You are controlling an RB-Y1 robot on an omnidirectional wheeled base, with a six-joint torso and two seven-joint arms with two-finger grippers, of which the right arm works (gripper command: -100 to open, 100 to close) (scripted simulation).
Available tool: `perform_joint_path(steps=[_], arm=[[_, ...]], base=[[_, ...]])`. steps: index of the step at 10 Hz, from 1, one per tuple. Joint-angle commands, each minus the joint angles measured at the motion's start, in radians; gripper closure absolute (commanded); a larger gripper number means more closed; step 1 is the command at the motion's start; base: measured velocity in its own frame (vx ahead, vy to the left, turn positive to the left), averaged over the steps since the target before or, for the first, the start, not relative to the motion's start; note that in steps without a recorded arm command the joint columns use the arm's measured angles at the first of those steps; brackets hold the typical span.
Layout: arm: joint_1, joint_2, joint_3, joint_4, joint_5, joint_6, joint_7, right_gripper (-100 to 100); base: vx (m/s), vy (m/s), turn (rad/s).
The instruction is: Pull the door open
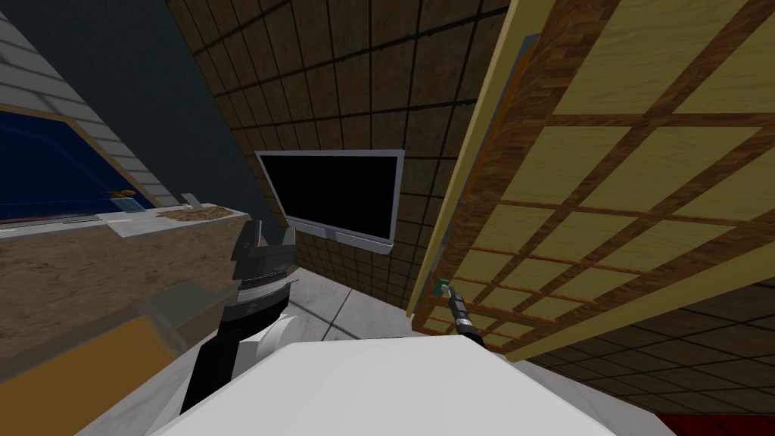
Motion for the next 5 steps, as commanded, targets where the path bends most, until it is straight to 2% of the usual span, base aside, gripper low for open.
perform_joint_path(steps=[1,3,4,5], arm=[[-0.001,0.009,0.016,-0.016,-0.006,0.011,-0.041,100],[-0.004,0.011,0.025,-0.019,-0.016,0.016,-0.083,100],[-0.004,0.011,0.025,-0.019,-0.016,0.016,-0.083,100],[-0.007,0.012,0.033,-0.021,-0.025,0.020,-0.125,100]], base=[[-0.020,-0.007,0.008],[-0.046,-0.016,0.026],[-0.022,-0.006,-0.007],[-0.039,-0.003,0.017]])
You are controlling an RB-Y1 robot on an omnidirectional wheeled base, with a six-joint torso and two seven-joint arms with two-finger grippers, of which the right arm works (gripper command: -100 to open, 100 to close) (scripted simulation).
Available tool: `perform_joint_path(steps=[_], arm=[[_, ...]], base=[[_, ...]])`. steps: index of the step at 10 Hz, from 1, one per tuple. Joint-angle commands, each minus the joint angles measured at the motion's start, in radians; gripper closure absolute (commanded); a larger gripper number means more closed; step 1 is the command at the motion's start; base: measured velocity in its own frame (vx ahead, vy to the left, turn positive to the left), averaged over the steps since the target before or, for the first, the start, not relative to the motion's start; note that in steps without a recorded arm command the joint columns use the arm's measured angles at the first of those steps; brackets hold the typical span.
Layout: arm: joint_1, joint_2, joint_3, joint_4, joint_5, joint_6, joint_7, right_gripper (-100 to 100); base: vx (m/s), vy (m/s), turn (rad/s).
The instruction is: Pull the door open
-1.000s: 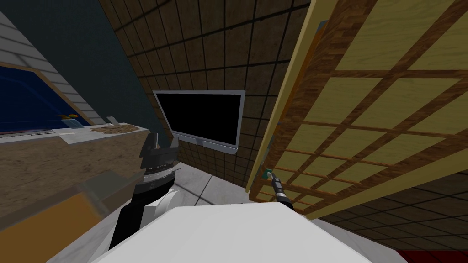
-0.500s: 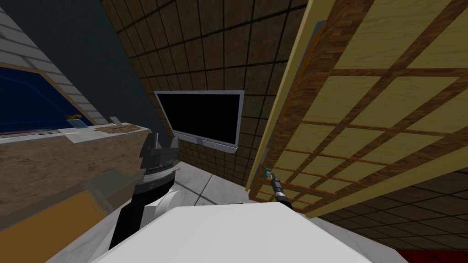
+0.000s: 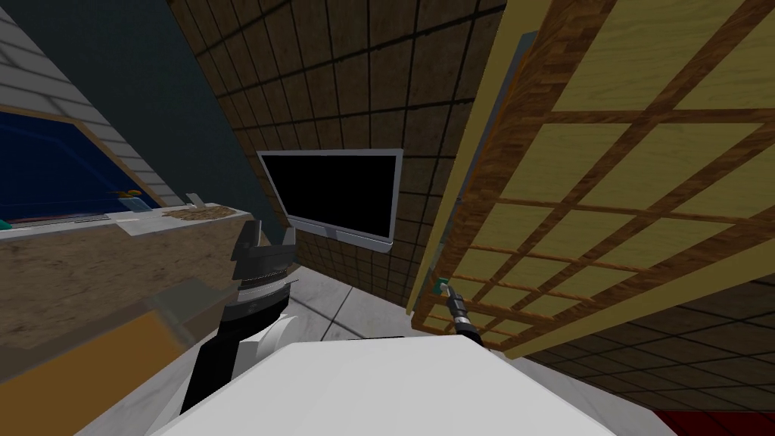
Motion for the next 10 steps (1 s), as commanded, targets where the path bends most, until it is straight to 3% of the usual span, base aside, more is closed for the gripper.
perform_joint_path(steps=[1,3,4,10], arm=[[-0.004,0.013,0.021,-0.015,-0.010,0.005,-0.050,100],[-0.008,0.015,0.029,-0.018,-0.020,0.009,-0.102,100],[-0.018,0.006,0.023,0.006,-0.030,0.006,-0.120,-100],[-0.035,0.023,0.045,-0.001,-0.074,0.020,-0.267,-100]], base=[[-0.052,-0.027,0.039],[-0.045,-0.022,0.015],[-0.053,-0.029,0.011],[-0.055,-0.010,0.017]])
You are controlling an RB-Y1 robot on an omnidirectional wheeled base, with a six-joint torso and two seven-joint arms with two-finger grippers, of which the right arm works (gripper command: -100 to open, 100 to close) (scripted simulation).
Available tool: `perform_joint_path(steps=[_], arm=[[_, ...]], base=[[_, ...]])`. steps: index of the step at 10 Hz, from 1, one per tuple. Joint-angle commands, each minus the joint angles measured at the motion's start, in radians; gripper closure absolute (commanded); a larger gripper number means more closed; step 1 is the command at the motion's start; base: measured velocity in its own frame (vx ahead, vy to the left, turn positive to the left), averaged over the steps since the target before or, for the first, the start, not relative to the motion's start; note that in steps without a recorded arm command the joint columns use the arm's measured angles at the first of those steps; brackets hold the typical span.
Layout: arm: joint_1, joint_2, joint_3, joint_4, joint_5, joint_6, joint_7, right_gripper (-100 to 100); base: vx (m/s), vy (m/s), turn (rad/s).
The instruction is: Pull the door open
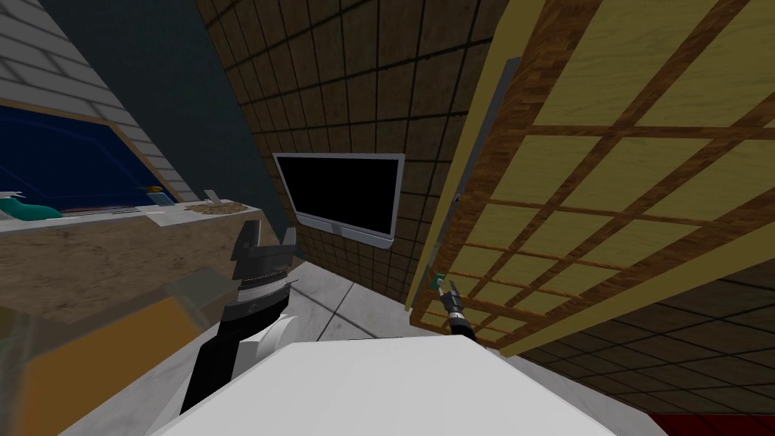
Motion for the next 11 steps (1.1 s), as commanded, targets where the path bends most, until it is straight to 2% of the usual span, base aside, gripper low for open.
perform_joint_path(steps=[1,2,6,7,11], arm=[[-0.013,0.007,0.009,0.009,-0.017,0.001,-0.050,-100],[-0.013,0.007,0.009,0.009,-0.017,0.001,-0.061,-100],[-0.028,0.022,0.030,0.004,-0.057,0.013,-0.175,-100],[-0.028,0.022,0.030,0.004,-0.057,0.013,-0.181,-100],[-0.045,0.039,0.052,-0.003,-0.101,0.027,-0.299,-100]], base=[[-0.060,-0.019,0.024],[-0.046,-0.019,0.014],[-0.061,-0.018,0.020],[-0.041,-0.010,0.009],[-0.062,-0.020,0.022]])
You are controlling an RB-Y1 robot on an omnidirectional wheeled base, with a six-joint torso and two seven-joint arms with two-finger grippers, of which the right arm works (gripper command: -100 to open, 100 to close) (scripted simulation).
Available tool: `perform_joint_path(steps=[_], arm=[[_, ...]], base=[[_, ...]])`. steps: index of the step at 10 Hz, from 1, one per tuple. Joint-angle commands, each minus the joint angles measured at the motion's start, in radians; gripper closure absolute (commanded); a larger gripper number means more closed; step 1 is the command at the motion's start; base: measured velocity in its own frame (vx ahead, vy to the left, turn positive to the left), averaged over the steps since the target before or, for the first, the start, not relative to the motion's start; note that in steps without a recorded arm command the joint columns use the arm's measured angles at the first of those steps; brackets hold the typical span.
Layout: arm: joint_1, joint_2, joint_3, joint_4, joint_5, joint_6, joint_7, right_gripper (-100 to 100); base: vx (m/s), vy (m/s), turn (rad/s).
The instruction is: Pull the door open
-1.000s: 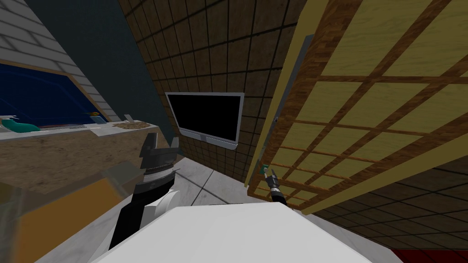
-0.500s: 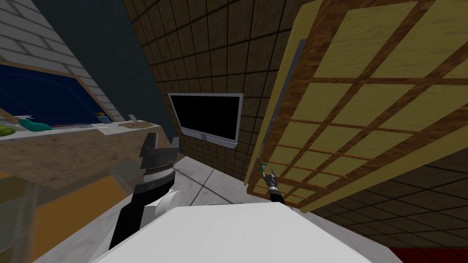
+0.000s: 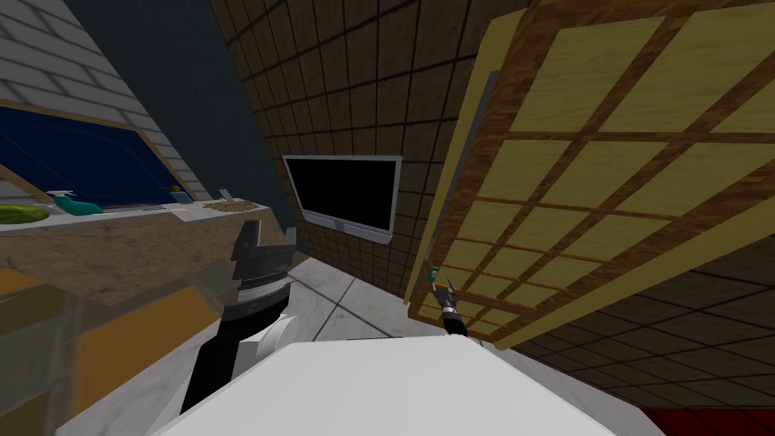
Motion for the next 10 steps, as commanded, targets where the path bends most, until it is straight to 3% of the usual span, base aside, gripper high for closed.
perform_joint_path(steps=[1,10], arm=[[-0.002,0.003,0.004,-0.003,-0.008,0.005,-0.028,-100],[-0.038,0.038,0.050,-0.016,-0.099,0.034,-0.276,-100]], base=[[-0.047,-0.008,0.009],[-0.061,-0.016,0.021]])
